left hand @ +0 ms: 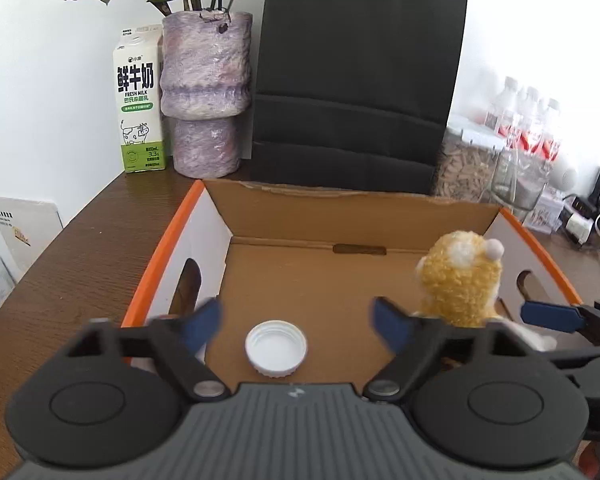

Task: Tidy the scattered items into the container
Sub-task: 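Carry cap and plush into cardboard box and open both grippers, then move both grippers back over the scattered items on the table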

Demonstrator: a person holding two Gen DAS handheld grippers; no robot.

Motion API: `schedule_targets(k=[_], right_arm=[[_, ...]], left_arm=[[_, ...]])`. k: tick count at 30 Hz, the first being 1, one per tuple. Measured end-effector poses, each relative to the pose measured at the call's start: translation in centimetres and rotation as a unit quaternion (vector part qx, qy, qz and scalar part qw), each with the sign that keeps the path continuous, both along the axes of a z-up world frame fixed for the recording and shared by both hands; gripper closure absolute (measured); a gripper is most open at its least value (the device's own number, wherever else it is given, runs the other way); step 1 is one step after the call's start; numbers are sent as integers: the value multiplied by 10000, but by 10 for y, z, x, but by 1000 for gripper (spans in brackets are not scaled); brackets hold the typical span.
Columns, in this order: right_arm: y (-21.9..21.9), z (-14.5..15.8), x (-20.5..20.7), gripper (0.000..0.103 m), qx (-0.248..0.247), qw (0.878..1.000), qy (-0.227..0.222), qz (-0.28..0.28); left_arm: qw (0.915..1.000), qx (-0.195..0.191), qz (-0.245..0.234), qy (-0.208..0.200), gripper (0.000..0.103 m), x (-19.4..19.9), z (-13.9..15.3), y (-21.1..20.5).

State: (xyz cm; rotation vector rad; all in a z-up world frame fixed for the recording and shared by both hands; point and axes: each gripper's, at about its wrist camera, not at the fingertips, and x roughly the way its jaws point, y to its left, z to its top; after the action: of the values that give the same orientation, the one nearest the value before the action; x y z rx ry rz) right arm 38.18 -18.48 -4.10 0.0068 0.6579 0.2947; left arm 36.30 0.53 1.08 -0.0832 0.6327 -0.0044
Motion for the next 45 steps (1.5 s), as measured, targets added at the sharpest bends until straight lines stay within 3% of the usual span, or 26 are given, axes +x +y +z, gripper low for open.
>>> schedule_targets(k=[3, 11, 19, 31, 35, 38, 45], right_arm=[[-2, 5, -1, 0, 31, 10000, 30, 3], [-3, 21, -11, 0, -14, 9999, -102, 37], [-4, 48, -39, 0, -216, 9979, -603, 58], [-35, 75, -128, 0, -109, 9890, -1459, 238], [-50, 64, -173, 0, -158, 9875, -1549, 262], [-59, 41, -197, 0, -187, 9923, -1207, 191], [-71, -10, -238, 0, 39, 9991, -383, 191]], left_arm=[[9999, 67, -55, -125, 0, -4, 6, -2], [9994, 79, -32, -334, 0, -14, 16, -5], [9959, -53, -71, -906, 0, -45, 42, -5], [9811, -218, -336, -1893, 0, -151, 70, 1], [9834, -89, -276, -1791, 0, -192, 57, 14], [9878, 50, -201, -1543, 0, -213, 40, 22], [9968, -203, -188, -751, 0, -243, 0, 36]])
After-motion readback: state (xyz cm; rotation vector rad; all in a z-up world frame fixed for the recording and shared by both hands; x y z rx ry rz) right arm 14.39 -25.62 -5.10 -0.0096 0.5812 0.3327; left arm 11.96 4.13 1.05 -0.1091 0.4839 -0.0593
